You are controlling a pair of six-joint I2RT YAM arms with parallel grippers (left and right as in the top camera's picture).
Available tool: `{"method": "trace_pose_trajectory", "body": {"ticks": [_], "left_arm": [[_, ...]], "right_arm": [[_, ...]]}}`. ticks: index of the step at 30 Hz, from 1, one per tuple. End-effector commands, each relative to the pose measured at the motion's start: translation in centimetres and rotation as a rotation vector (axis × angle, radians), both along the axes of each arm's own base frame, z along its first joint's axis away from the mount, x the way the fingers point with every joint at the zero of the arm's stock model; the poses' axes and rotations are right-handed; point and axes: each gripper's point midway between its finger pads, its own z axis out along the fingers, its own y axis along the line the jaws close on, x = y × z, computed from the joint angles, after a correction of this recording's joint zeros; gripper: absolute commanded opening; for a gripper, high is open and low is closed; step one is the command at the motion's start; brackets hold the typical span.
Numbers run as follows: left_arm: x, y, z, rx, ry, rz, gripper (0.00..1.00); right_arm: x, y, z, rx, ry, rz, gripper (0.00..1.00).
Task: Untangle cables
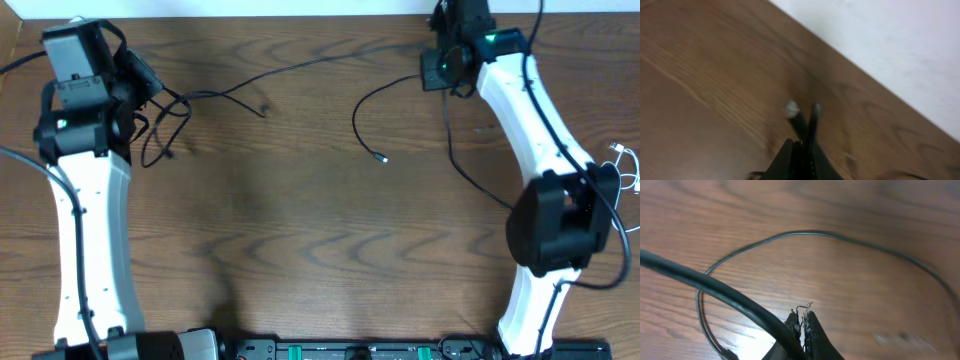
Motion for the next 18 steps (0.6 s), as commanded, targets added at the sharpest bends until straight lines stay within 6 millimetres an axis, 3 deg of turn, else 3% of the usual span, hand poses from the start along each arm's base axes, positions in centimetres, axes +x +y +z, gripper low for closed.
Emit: {"method": "trace_pose_trajectory", "body": {"ticks": [1, 6, 14, 18], "left_arm": [[0.0, 1.5, -0.2, 0.078, 0.026, 0.043, 0.08], [-0.4, 3.1, -0.2, 0.138, 0.044, 0.114, 0.07], [-1.1, 4.7, 0.2, 0.219, 0.066, 0.177, 0.07], [-2.1, 6.6, 0.7, 0.289, 0.085, 0.270, 0.07]], "right_arm": [[-0.7, -3.5, 2.8, -0.105, -0.049, -0.187, 0.01], [-2.4, -6.6, 3.1, -0.209, -0.022, -0.331, 0.01], [-3.4, -8.5, 3.3, -0.294, -0.012, -0.417, 0.01], [-3.8, -8.9, 3.3, -0.308, 0.002, -0.430, 0.01]]}}
